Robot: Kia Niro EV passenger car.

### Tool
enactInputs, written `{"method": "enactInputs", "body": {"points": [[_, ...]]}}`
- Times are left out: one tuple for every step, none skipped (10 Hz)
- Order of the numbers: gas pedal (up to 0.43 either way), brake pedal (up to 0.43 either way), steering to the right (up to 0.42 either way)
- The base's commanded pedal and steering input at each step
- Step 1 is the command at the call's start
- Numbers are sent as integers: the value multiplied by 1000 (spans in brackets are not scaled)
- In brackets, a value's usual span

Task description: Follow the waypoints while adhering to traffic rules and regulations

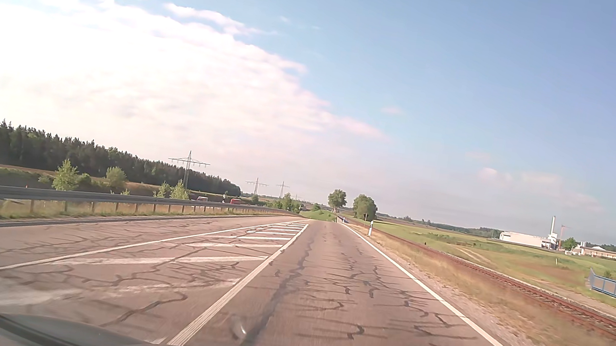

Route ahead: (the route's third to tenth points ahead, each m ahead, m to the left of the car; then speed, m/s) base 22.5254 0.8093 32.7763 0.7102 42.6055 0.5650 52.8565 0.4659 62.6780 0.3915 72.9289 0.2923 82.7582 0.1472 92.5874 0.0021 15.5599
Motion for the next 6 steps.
{"method": "enactInputs", "body": {"points": [[110,0,0],[110,0,0],[110,0,0],[110,0,0],[110,0,0],[118,0,0]]}}
